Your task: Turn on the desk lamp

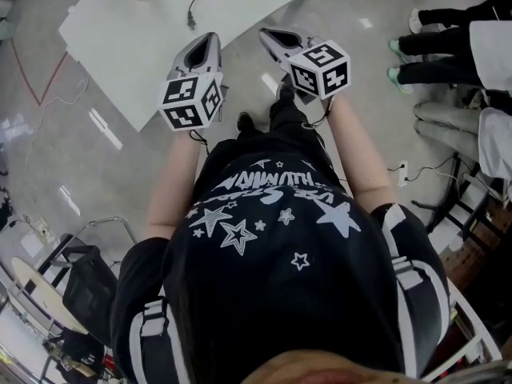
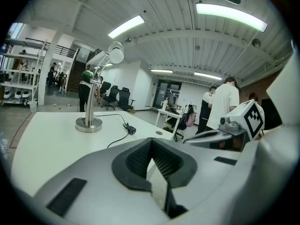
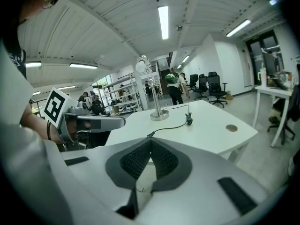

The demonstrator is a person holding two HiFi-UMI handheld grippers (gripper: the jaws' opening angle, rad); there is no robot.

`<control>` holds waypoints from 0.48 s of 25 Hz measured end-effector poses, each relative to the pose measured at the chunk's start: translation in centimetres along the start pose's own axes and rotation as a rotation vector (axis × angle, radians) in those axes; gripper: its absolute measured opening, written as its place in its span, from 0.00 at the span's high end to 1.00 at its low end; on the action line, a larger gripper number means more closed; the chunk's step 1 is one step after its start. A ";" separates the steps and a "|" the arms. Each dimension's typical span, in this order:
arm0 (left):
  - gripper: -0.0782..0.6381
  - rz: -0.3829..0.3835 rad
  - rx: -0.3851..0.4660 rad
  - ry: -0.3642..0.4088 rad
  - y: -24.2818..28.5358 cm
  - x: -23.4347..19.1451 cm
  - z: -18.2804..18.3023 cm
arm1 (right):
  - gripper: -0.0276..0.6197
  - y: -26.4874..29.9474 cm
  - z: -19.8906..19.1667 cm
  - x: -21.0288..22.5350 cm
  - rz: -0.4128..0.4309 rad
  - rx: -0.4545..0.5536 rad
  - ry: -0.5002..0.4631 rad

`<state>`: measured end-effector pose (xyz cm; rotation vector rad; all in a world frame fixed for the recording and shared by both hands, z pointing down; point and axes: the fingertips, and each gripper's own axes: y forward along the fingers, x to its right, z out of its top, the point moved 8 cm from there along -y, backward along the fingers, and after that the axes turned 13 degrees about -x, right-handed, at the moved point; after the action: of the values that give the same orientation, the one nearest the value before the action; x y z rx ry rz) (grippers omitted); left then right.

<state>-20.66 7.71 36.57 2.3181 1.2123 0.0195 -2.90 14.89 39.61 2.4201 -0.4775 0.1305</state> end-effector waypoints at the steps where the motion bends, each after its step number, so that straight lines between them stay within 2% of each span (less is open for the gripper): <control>1: 0.88 -0.004 0.001 0.003 -0.3 0.3 -0.2 | 0.95 -0.3 -0.2 -0.3 -0.003 0.004 0.001; 12: 0.88 0.027 0.029 -0.003 -2.5 2.1 -1.3 | 0.95 -2.0 -1.6 -1.9 0.012 0.009 -0.047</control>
<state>-21.65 11.09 36.12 2.3588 1.1866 0.0076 -3.92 17.89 39.22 2.4344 -0.5144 0.0811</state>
